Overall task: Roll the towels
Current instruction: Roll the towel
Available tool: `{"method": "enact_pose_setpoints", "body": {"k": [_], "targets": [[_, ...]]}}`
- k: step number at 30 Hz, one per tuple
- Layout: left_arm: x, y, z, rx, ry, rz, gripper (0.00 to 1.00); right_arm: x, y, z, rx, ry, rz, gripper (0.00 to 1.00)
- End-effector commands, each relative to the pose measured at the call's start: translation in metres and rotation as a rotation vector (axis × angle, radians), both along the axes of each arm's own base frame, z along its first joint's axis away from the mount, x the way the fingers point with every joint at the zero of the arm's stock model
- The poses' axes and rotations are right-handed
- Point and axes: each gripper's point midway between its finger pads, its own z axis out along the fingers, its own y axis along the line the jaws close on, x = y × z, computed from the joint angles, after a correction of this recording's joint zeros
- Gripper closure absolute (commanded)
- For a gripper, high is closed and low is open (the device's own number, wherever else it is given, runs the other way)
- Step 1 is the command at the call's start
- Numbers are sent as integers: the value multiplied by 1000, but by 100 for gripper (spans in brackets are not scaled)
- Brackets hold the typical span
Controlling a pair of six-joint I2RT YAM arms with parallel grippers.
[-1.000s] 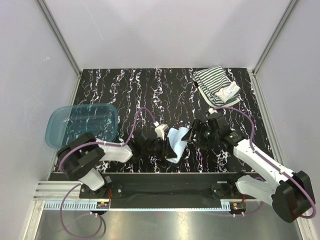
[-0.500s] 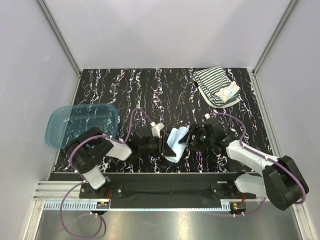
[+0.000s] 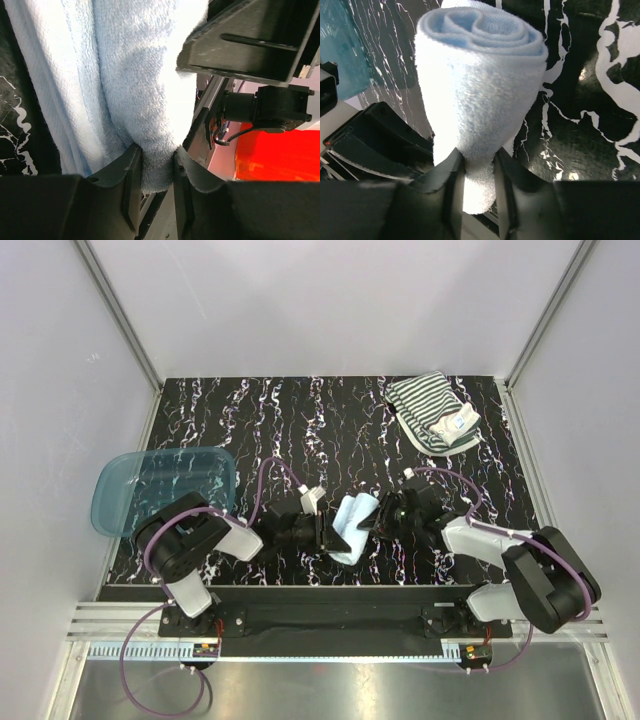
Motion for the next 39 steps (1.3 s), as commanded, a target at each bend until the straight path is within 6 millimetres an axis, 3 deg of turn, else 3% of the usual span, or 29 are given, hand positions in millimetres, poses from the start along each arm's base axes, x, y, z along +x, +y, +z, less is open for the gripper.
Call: {"method": "enact_pose_setpoints", "body": {"k": [1,5,11,14,15,17,19,20,25,29,33,39], "targets": [[-6,10,-17,58,29,1,72,9,8,3,13,-42,6,70],[-2,17,-20,122,9,20,56,8,6,-2,-22,-19,5,84],[5,36,-20,277,-67,51,39,6,2,1,-127,26,34,89],[11,42,-9,366,-148,60,35,1,-3,-2,-194,69,61,89],[19,37,3,375,-202,56,34,1,-4,-2,-206,74,67,90],[20,41,12,443,-255,66,20,3,-3,-1,-227,79,80,90],[33,39,30,491,-343,90,18,-2,-4,-3,-253,108,92,91],[26,41,35,523,-361,75,18,-2,-5,-4,-274,126,96,91],[35,39,77,614,-578,147,17,-6,-1,-3,-344,165,124,93],[16,24,93,664,-721,118,17,-9,-1,-4,-387,201,133,94],[6,13,91,724,-789,100,17,-8,3,-2,-390,210,141,94],[-10,-16,70,801,-841,24,17,-8,7,4,-395,209,152,94]]}}
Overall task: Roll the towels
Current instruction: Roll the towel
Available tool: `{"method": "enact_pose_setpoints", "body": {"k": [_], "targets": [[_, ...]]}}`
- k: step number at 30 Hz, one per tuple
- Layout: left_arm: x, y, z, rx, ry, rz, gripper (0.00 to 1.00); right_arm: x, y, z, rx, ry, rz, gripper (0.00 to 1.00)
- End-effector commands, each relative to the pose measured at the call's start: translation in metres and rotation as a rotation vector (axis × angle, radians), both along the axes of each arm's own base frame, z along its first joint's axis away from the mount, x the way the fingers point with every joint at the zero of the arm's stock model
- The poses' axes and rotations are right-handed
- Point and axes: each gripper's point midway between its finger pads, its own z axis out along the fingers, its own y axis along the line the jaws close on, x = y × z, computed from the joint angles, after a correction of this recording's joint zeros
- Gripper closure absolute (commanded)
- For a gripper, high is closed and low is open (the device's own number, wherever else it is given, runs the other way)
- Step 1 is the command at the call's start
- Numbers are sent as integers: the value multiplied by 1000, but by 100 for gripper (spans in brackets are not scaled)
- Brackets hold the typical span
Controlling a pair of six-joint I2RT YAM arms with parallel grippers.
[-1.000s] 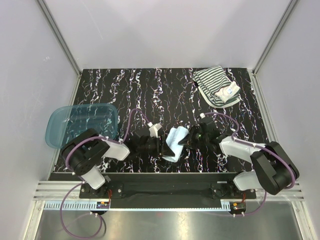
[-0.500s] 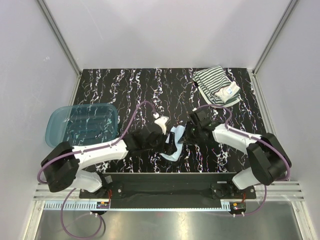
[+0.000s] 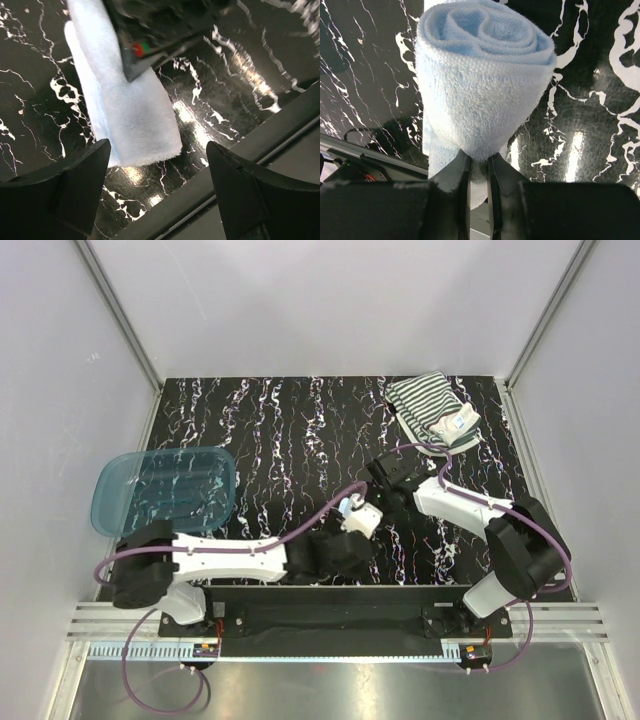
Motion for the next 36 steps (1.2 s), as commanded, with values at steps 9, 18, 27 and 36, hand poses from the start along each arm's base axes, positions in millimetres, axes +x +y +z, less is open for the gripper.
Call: {"method": "enact_pose_setpoints", "body": {"k": [9,18,27,36], "targets": [[8,-10,-39,138,-64,84,18,-10,-7,4,-61,24,26,94],[0,8,-82,187,7,116,25,-10,-1,19,-28,15,50,92],[7,19,-87,146,54,151,53,-10,-1,40,-25,-2,71,70],[17,30,-92,49,163,170,55,15,-42,72,-114,-115,-38,22]]}}
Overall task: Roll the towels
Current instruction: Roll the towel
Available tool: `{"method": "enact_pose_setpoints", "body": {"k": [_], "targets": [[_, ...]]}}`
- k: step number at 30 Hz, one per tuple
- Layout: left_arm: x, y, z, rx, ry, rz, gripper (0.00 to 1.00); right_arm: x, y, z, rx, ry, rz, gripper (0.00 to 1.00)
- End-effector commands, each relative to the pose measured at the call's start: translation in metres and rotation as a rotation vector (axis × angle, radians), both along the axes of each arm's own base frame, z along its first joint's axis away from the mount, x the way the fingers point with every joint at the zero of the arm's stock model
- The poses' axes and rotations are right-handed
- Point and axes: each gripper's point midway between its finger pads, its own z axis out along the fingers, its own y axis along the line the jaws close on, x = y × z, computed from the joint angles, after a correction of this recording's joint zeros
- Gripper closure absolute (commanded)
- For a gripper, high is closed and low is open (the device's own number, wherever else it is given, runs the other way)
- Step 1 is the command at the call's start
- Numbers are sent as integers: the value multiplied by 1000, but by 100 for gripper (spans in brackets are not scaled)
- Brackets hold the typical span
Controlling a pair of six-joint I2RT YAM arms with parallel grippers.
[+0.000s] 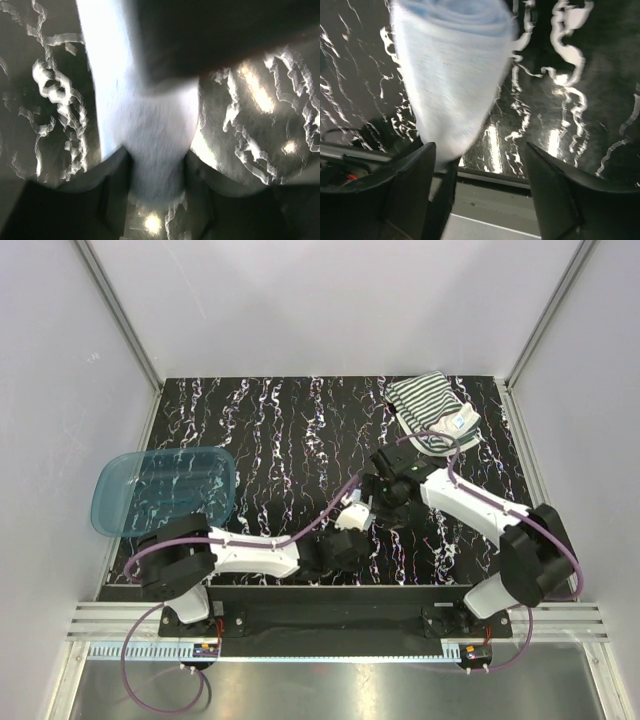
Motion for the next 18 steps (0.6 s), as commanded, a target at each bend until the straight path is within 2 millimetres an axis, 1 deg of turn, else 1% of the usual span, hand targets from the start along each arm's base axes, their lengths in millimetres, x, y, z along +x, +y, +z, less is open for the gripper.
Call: {"method": "enact_pose_setpoints", "body": {"k": [1,2,5,6,7,8,9,10,12,14,15,17,18], "targets": [[-5,24,-23,5,126,14,55,21,-24,56,21,-152,-67,20],[-6,28,-26,5,138,12,55,29,-36,61,30,-171,-111,18],[-4,26,-25,-49,187,3,54,36,-41,83,92,-260,-120,16],[-5,29,-27,-55,202,2,54,36,-40,87,110,-280,-112,15],[-4,27,-25,-85,221,-2,52,30,-34,90,157,-291,-85,15],[-4,27,-25,-95,231,-2,52,35,-27,95,207,-331,-77,15],[-5,28,-26,-101,237,-2,52,25,-21,86,258,-298,-67,14],[-4,28,-26,-110,249,-2,51,32,-12,97,330,-367,-58,14],[-4,27,-26,-119,259,-5,50,29,-1,95,422,-362,-68,13],[-5,27,-27,-136,283,-5,49,31,3,82,461,-373,-81,13],[-7,26,-27,-148,299,-14,49,28,4,73,468,-353,-84,13],[-6,28,-29,-160,314,-8,47,33,6,63,469,-356,-92,13],[-8,26,-28,-176,330,-18,46,30,6,53,471,-338,-97,13]]}}
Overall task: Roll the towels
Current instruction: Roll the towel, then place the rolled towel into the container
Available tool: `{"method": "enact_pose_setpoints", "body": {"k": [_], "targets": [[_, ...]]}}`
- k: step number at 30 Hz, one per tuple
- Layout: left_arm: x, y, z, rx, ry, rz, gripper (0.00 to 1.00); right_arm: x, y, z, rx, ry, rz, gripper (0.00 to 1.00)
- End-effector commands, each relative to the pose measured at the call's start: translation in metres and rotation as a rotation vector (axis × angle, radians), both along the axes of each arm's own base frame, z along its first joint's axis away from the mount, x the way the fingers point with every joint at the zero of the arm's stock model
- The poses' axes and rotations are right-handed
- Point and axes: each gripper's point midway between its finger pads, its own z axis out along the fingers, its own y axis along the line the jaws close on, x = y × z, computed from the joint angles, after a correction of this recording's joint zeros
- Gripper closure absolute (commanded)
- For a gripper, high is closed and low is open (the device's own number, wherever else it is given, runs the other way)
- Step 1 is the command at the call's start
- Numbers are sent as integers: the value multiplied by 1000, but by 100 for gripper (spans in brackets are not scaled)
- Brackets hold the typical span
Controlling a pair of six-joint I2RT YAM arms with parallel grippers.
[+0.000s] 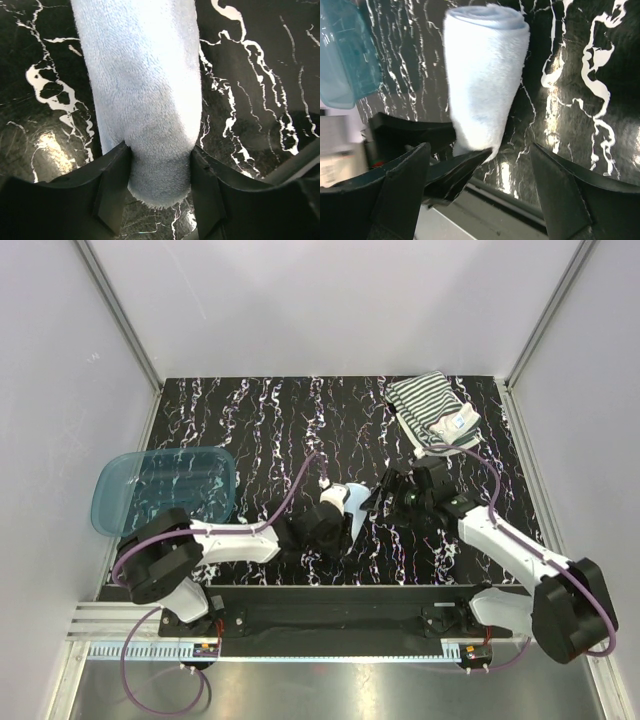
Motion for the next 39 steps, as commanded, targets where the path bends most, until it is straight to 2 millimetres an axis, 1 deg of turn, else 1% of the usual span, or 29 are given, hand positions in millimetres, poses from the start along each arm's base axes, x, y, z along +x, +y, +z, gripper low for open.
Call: {"method": "enact_pose_setpoints", "body": {"k": [1,2,3,4,5,6,7,8,9,10,11,12,13,17,18,19,23,24,25,27,28,31,33,35,36,38,39], "targets": [[-26,21,-30,42,155,-36,46,18,21,11,127,-96,15,13],[-25,21,-30,28,160,-33,46,18,22,7,132,-95,11,13],[-25,20,-29,11,171,-40,46,15,22,-2,141,-78,12,13],[-22,22,-29,5,178,-28,46,20,25,0,160,-110,13,13],[-22,24,-30,2,185,-27,46,21,26,-3,166,-110,13,14],[-20,24,-31,-2,186,-23,46,16,27,-12,173,-95,16,14],[-21,23,-30,-14,199,-34,46,21,29,-12,187,-117,19,14],[-21,23,-31,-16,205,-34,46,21,30,-15,194,-119,23,14],[-21,23,-33,-17,214,-35,46,18,30,-26,191,-98,26,14],[-21,23,-33,-19,217,-39,46,22,33,-23,209,-128,28,14],[-21,23,-34,-18,222,-38,46,23,33,-26,212,-132,30,14],[-22,23,-35,-16,227,-41,46,22,34,-32,211,-125,33,15],[-21,23,-35,-17,229,-42,46,25,35,-35,217,-133,33,15],[-21,24,-36,-22,241,-47,46,29,40,-48,237,-131,34,16],[-22,23,-36,-29,246,-51,46,28,41,-57,234,-109,35,16],[-22,23,-36,-30,248,-57,46,32,43,-55,249,-125,38,17],[-25,20,-34,-46,256,-91,46,32,49,-66,277,-115,47,18],[-26,19,-34,-50,258,-100,46,30,48,-74,276,-97,46,18],[-27,19,-34,-51,259,-106,46,31,50,-73,286,-109,49,18],[-28,17,-35,-54,268,-122,46,27,51,-78,299,-101,60,20],[-28,17,-36,-51,272,-123,46,28,54,-75,310,-119,66,21],[-28,15,-37,-52,279,-133,46,24,59,-79,315,-117,81,32],[-27,14,-38,-51,279,-135,46,21,62,-82,322,-113,87,55],[-26,15,-39,-50,282,-129,46,16,65,-84,327,-104,98,69],[-26,15,-38,-50,282,-125,45,12,65,-87,330,-93,98,81],[-24,14,-34,-56,277,-124,40,10,64,-86,344,-96,90,88],[-24,15,-32,-51,276,-119,37,10,64,-82,352,-111,92,90]]}}
